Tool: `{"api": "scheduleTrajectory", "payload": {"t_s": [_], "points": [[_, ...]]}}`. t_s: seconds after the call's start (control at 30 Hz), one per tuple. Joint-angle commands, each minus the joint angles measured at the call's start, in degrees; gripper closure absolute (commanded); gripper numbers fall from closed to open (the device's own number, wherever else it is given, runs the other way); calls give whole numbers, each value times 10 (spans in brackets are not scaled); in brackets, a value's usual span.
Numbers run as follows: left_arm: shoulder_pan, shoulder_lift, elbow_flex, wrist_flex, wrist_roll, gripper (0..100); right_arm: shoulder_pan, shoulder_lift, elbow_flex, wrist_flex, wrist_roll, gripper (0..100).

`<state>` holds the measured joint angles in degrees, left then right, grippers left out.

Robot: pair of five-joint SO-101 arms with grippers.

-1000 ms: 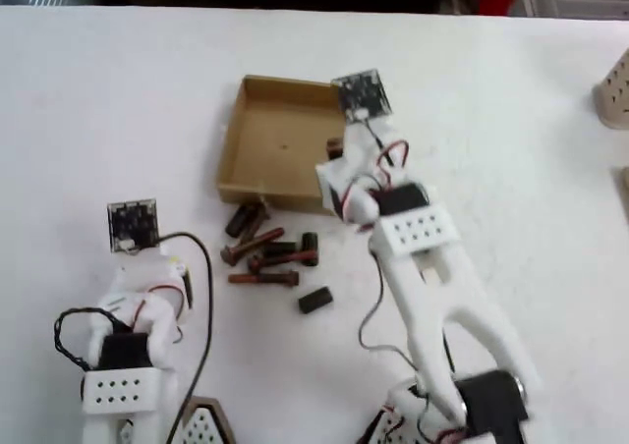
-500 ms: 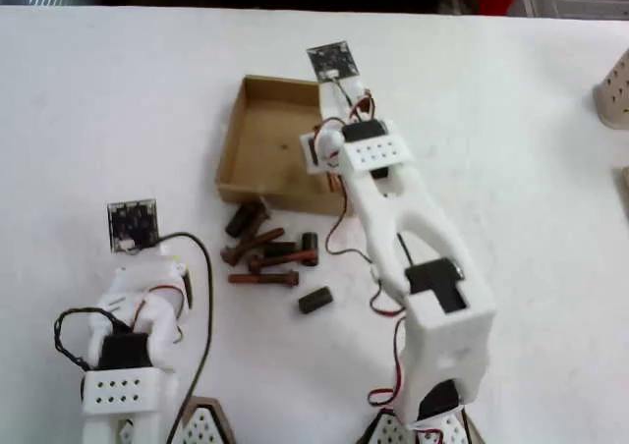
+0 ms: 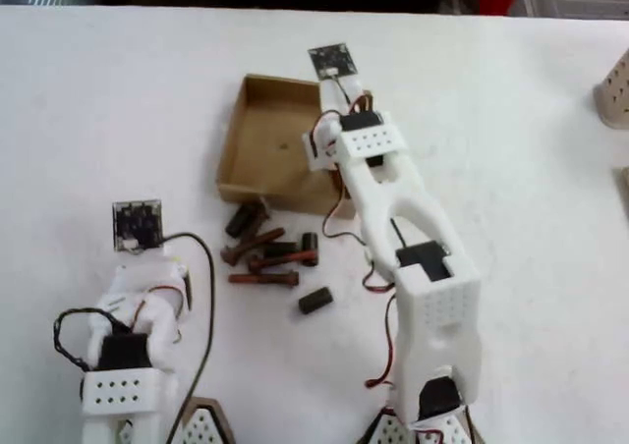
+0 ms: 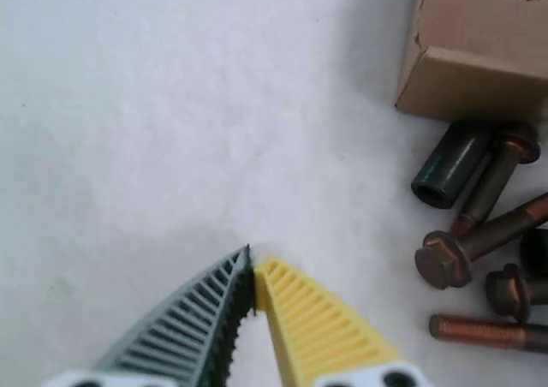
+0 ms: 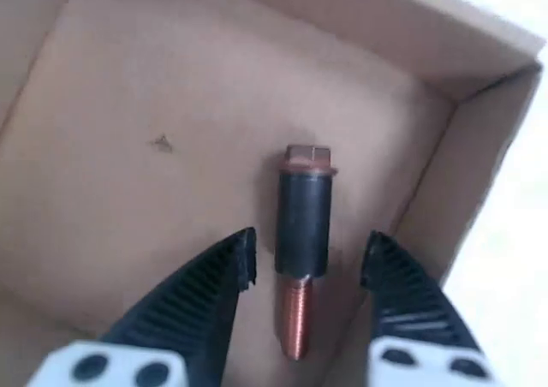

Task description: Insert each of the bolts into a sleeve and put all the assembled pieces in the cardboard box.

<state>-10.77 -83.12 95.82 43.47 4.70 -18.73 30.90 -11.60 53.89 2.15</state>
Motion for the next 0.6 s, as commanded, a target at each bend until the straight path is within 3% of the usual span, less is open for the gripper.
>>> {"api": "scheduleTrajectory", "payload": {"t_s": [0.0, 0.23, 0.37, 0.57], "points": [[-7, -7, -6, -13, -5, 973, 6, -68, -25, 33, -2, 834], [-7, -7, -6, -13, -6, 973, 8, -179, -20, 167, -2, 988], [-7, -7, -6, -13, -7, 973, 7, -241, 24, 238, -1, 982], [-7, -7, -6, -13, -7, 973, -11, -393, 207, 240, 64, 981]]}}
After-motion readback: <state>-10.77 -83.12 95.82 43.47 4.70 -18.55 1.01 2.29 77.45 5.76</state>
